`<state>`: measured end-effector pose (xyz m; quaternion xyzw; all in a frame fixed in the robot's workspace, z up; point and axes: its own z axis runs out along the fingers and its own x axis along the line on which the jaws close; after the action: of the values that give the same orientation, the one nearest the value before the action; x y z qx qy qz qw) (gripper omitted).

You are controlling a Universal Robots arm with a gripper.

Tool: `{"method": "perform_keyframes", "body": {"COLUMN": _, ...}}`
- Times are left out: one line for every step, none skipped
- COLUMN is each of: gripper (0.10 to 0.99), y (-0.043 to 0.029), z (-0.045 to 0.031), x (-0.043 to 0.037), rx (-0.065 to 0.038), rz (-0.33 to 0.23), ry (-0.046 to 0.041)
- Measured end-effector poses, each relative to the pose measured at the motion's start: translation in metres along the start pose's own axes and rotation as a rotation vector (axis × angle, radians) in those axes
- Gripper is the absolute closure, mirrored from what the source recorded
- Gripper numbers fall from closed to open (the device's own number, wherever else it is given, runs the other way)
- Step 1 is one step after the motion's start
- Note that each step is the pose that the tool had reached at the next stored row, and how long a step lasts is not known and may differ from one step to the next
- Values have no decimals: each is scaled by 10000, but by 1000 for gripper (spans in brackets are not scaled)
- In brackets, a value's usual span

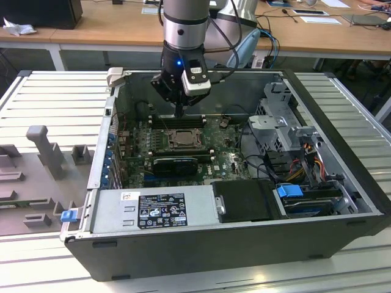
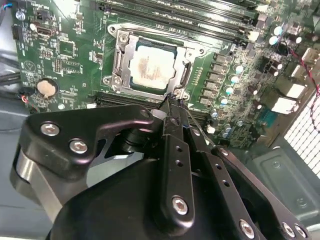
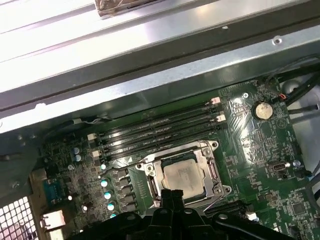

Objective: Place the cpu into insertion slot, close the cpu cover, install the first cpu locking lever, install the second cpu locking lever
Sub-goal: 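Install the first cpu locking lever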

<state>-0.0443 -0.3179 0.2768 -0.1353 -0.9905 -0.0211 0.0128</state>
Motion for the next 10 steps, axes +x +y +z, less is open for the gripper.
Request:
{"method": "perform_keyframes", "body": {"gripper": 980, "y": 0, "z": 0, "x": 0, "rx": 7, "rz": -233, "ry": 9}}
{"method": "perform_keyframes", "body": {"gripper": 980, "y": 0, "z": 0, "x": 0, "rx": 19, "rz": -630, "ry": 24}}
{"method": "perform_keyframes", "body": {"gripper": 980, "y": 0, "z": 0, "x": 0, "rx": 29, "rz": -916, "ry": 35}}
{"method": "perform_keyframes", "body": {"gripper": 980, "y": 0, "z": 0, "x": 0, "rx": 33, "rz": -1061, "ry": 41}}
{"method": "perform_keyframes", "body": {"gripper": 980, "y": 0, "z": 0, "x": 0, "rx": 37, "rz": -1201, "ry": 46}}
{"method": "perform_keyframes", "body": {"gripper": 980, "y": 0, "z": 1, "x": 0, "rx": 45, "rz": -1447, "ry": 56}}
{"method": "perform_keyframes", "body": {"gripper": 980, "y": 0, "z": 1, "x": 0, "rx": 52, "rz": -1661, "ry": 64}}
{"method": "perform_keyframes", "body": {"gripper": 980, "y": 0, "z": 1, "x": 0, "rx": 55, "rz": -1778, "ry": 68}}
{"method": "perform_keyframes", "body": {"gripper": 980, "y": 0, "z": 2, "x": 0, "rx": 64, "rz": -2043, "ry": 78}}
{"method": "perform_keyframes", "body": {"gripper": 980, "y": 0, "z": 2, "x": 0, "rx": 74, "rz": -2366, "ry": 91}}
